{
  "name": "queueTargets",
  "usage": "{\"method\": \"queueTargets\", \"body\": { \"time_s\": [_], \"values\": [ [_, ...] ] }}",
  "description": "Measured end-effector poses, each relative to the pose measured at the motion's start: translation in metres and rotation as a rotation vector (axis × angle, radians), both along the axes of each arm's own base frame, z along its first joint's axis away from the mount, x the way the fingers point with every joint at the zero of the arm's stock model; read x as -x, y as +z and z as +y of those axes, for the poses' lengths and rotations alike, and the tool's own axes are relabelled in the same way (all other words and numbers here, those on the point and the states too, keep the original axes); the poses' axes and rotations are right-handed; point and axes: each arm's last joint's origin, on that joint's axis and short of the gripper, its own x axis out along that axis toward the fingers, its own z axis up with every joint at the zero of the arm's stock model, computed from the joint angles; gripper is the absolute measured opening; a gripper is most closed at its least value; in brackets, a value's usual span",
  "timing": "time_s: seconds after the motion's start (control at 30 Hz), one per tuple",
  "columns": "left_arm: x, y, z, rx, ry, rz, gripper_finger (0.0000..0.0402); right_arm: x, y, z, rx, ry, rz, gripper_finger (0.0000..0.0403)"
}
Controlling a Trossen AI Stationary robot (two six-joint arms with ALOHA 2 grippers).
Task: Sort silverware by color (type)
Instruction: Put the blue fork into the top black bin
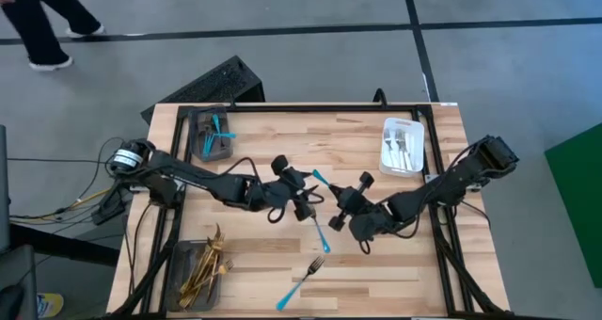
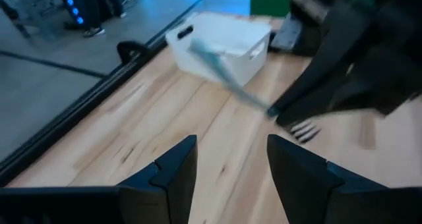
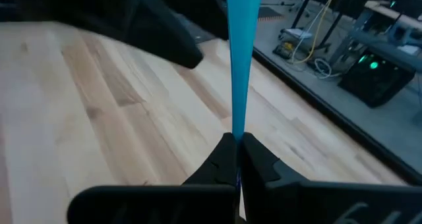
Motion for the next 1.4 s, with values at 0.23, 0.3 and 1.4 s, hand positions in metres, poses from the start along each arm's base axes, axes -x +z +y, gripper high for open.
{"method": "queueTargets", "body": {
  "time_s": [0.23,0.3,1.4],
  "values": [
    [-0.006,0.009,0.001,0.015,-0.072,-0.087,0.0171,-0.003,0.001,-0.006,0.035,-0.017,0.013,0.0015],
    [-0.006,0.009,0.005,0.009,-0.048,-0.089,0.0171,-0.003,0.001,-0.005,0.050,-0.010,0.023,0.0015],
    [0.133,0.072,0.066,-0.414,0.413,0.483,0.0001,-0.010,-0.001,-0.022,-0.166,-0.038,-0.055,0.0141]
  ]
}}
